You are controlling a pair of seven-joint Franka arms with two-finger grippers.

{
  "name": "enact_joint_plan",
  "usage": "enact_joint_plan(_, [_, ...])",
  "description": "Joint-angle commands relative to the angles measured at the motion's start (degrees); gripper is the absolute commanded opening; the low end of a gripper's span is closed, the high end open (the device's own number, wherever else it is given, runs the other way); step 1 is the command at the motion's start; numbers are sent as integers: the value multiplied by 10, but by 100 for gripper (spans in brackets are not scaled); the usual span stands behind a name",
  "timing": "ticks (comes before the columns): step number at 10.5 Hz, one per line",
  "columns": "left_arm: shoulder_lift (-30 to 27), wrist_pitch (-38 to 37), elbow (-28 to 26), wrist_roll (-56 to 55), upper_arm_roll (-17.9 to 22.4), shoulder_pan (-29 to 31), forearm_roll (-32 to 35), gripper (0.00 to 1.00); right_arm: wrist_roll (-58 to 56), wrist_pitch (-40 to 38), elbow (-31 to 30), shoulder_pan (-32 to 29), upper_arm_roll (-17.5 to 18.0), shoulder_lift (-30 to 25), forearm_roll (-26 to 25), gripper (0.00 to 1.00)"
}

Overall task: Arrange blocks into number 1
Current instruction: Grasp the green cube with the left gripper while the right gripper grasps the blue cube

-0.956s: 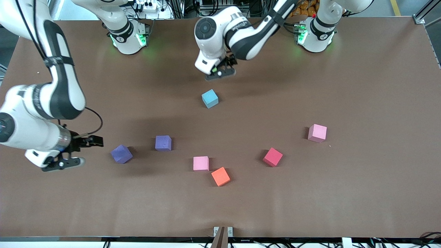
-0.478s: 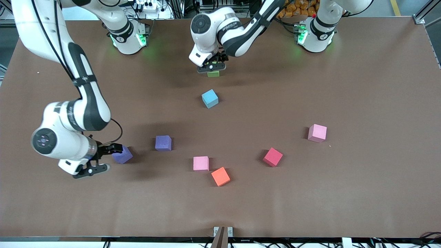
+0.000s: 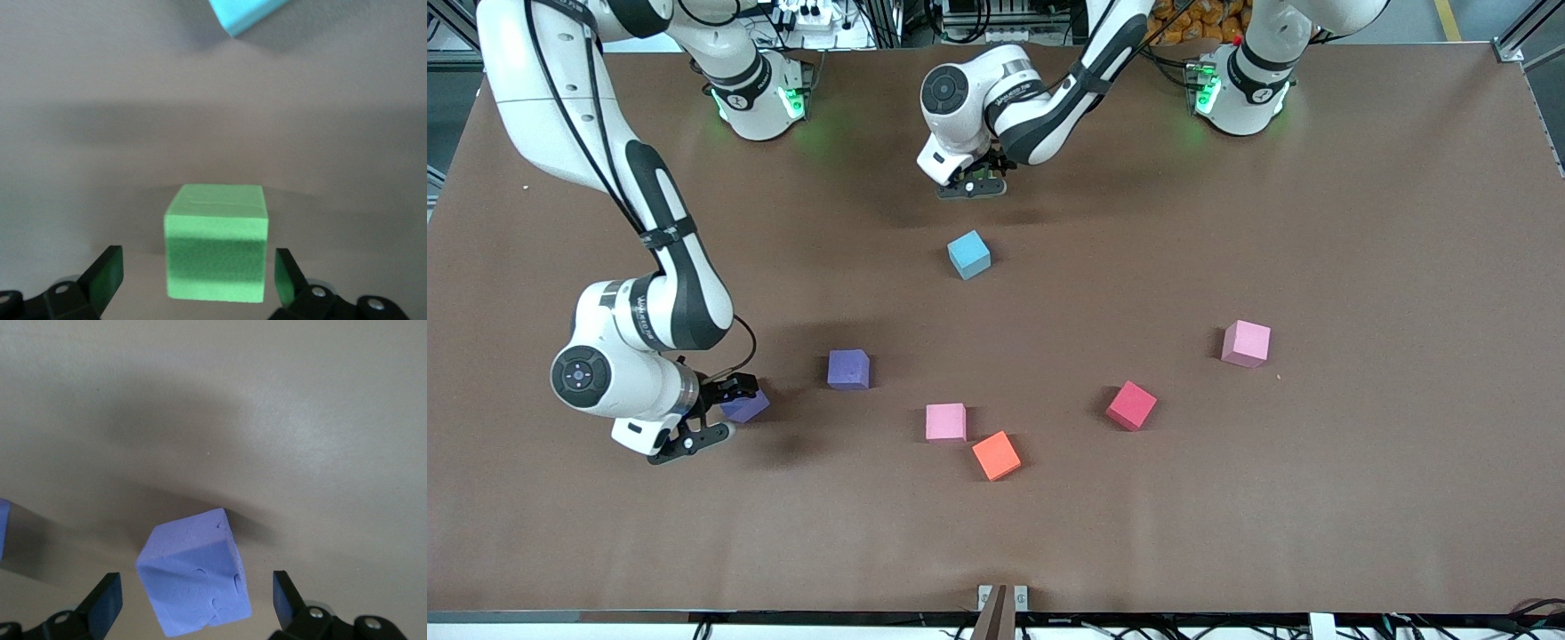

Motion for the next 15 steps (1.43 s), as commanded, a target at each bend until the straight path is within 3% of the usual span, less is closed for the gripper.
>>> enact_joint_plan(1, [12, 16, 7, 11, -3, -7, -10, 100, -32, 20, -31, 0, -1, -10, 3, 100])
enact_joint_plan(6, [40, 42, 7, 20, -2, -14, -5, 100, -36, 52, -56, 4, -4, -9, 2, 100])
enact_joint_plan(7, [41, 42, 6, 21, -2, -14, -4, 41, -36, 64, -61, 4, -4, -8, 2, 100])
enact_joint_plan(8, [42, 42, 6, 20, -2, -15, -4, 0, -36, 66, -61, 4, -5, -8, 2, 100])
enact_joint_plan(11, [43, 42, 11, 20, 1, -14, 17, 0, -35, 65, -61, 5, -5, -7, 2, 68])
enact_joint_plan(12, [43, 42, 15, 21, 1, -13, 38, 0, -35, 64, -61, 5, -5, -7, 2, 63])
enact_joint_plan(15, [65, 43, 44, 29, 2, -11, 64, 0, -31, 64, -60, 7, -10, -11, 4, 62])
